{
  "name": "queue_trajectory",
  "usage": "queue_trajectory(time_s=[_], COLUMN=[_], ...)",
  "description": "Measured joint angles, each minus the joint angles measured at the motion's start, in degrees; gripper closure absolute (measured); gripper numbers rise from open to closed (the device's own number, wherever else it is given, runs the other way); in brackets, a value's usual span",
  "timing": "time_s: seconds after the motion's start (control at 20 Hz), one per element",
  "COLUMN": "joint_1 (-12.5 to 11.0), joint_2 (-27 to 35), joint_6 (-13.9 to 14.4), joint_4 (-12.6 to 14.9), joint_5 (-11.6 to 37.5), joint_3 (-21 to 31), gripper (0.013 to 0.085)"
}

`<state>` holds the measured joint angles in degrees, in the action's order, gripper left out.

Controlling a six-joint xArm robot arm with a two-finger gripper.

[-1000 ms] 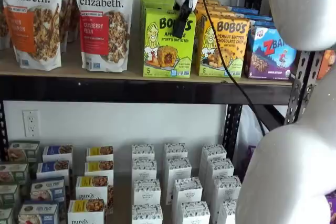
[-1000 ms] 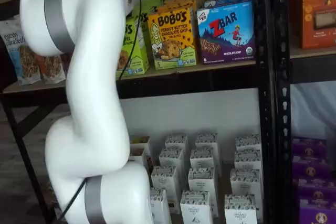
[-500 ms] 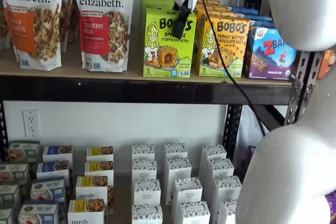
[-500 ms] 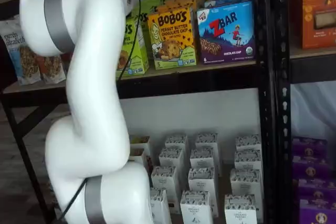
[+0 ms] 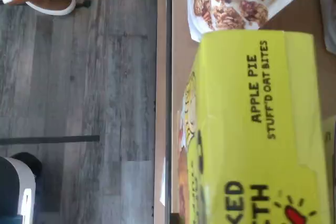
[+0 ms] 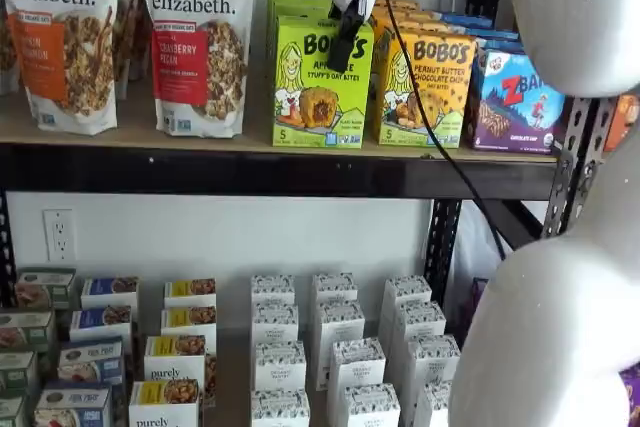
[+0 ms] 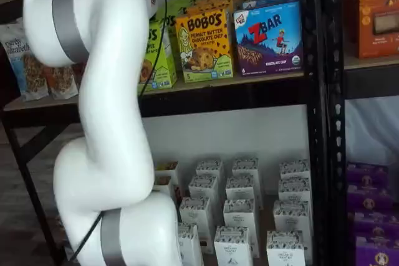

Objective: Pick the green box on the top shelf, the fourth from the left

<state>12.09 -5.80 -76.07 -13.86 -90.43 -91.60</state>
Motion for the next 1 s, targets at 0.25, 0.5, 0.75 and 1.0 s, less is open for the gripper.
queue_trajectory(time_s=[0.25, 0.5, 0.75, 1.0], joint_1=[-0.1, -0.2, -0.1, -0.1], joint_2=[0.0, 0.1, 0.3, 0.2], joint_6=[-0.1, -0.1, 0.0, 0.0], joint_4=[0.0, -0.2, -0.1, -0.1], joint_5=[-0.2, -0.6, -1.0, -0.8], joint_3=[-0.1, -0.3, -0.6, -0.5], gripper=[0.0610, 0.0690, 0.0690, 0.0730])
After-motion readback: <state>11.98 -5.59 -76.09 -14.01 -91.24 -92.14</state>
